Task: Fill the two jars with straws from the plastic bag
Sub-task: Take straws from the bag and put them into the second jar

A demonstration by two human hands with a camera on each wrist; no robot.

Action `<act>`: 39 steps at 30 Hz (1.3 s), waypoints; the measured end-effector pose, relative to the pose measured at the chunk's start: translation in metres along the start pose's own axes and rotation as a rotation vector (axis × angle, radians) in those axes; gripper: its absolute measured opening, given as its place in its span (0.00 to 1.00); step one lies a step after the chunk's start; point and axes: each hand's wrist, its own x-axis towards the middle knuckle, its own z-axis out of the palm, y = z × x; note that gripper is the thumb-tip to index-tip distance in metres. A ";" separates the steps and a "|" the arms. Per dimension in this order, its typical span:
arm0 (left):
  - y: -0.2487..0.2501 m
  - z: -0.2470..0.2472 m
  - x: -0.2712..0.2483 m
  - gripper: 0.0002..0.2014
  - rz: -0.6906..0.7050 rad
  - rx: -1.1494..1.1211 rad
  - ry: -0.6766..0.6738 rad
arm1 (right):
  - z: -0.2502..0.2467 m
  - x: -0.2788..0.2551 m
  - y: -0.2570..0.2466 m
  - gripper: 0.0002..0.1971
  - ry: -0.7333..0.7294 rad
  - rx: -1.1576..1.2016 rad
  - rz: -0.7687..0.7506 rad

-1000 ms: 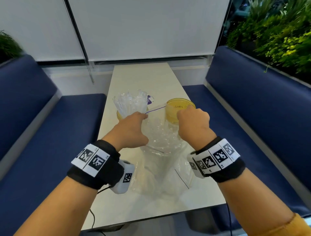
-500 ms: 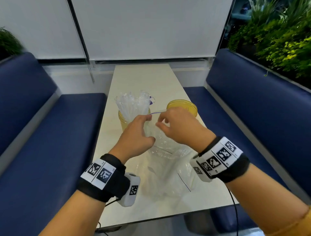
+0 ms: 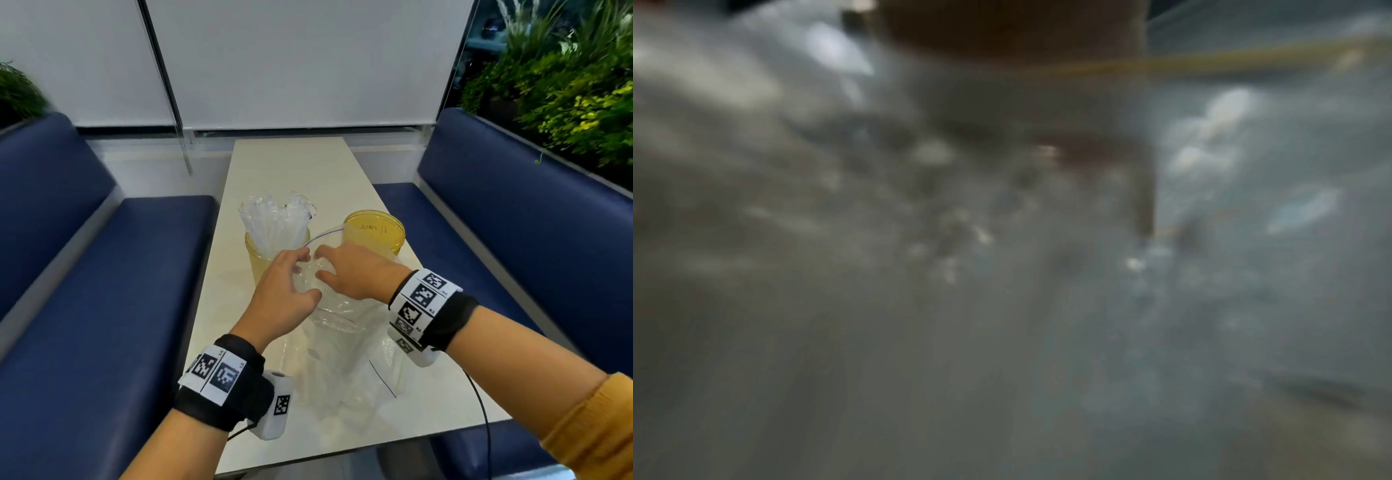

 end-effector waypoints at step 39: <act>-0.011 0.019 0.026 0.25 -0.093 0.027 0.244 | 0.001 0.002 -0.041 0.07 0.493 0.998 -0.169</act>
